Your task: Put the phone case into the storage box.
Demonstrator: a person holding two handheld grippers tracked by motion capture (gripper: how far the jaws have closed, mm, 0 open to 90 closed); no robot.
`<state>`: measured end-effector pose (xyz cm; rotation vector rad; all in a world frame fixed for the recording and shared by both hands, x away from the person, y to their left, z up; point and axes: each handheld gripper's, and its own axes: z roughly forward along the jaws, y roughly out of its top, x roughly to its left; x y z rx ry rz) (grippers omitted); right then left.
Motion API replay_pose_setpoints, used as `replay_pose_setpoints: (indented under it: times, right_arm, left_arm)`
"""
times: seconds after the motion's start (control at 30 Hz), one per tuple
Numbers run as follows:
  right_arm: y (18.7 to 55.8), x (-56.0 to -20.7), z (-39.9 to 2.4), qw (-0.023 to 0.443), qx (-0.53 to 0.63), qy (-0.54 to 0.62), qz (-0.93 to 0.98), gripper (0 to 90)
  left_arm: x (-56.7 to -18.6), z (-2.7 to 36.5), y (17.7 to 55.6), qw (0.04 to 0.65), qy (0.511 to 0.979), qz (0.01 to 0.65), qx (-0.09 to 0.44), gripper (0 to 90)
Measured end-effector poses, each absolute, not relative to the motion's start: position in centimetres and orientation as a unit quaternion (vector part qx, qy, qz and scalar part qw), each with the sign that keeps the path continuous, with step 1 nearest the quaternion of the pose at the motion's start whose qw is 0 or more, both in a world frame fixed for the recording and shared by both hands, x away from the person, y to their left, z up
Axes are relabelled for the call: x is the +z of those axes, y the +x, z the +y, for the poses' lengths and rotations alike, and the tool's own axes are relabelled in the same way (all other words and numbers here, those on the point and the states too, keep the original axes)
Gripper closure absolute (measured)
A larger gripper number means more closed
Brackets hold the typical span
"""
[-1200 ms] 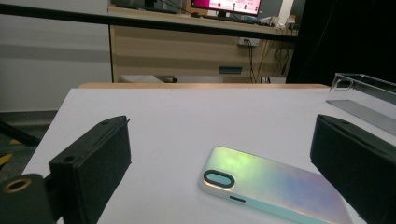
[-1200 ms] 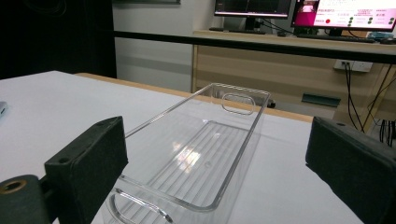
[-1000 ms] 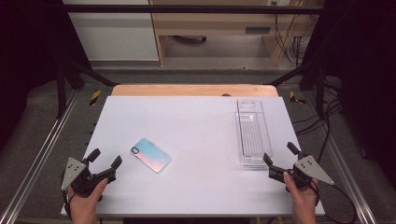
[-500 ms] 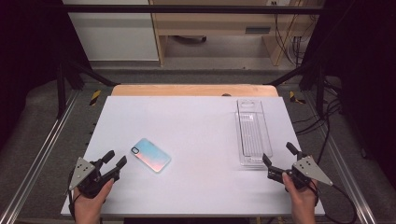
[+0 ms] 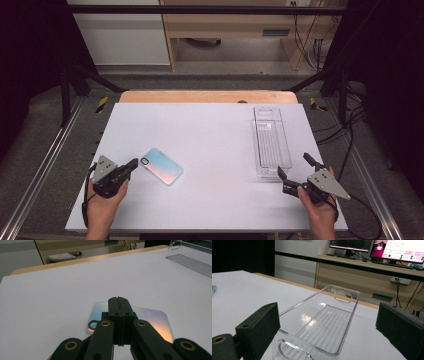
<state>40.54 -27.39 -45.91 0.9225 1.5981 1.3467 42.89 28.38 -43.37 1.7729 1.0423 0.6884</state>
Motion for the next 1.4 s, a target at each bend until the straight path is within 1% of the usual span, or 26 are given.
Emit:
replay_pose_setpoints:
  times: [0.17,0.27,0.4,0.63,0.87,1.1,1.2,1.37,1.4]
  right_arm:
    - [40.7,-45.8,-27.5,0.411,0.542,0.370,0.632,5.6]
    - [40.7,-45.8,-27.4,0.409,0.548,0.371,0.628,5.6]
    - [40.6,-45.7,-27.3,0.405,0.553,0.367,0.629,5.6]
    - [40.6,-45.8,-27.2,0.403,0.555,0.364,0.630,5.6]
    - [40.4,-45.7,-27.3,0.404,0.560,0.362,0.626,5.6]
    - [40.5,-45.7,-27.3,0.401,0.559,0.369,0.625,5.6]
    - [40.4,-45.7,-27.3,0.402,0.558,0.371,0.624,5.6]
    - [40.3,-45.6,-27.2,0.403,0.557,0.371,0.624,5.6]
    - [40.3,-45.6,-27.2,0.403,0.558,0.371,0.623,5.6]
  left_arm:
    - [-42.4,27.9,45.6,0.431,0.752,0.425,0.261,90.0]
    - [-42.3,27.8,47.3,0.412,0.761,0.437,0.246,90.0]
    - [-42.2,27.7,49.2,0.379,0.776,0.444,0.240,90.0]
    - [-42.5,27.9,51.6,0.343,0.787,0.460,0.229,90.0]
    - [-43.0,27.8,52.9,0.322,0.796,0.463,0.218,90.0]
    - [-43.7,27.9,53.5,0.309,0.802,0.465,0.210,90.0]
    - [-44.2,27.7,53.7,0.294,0.813,0.456,0.210,90.0]
    - [-45.1,27.6,53.9,0.262,0.821,0.460,0.215,90.0]
    - [-45.2,27.5,53.9,0.263,0.821,0.459,0.215,90.0]
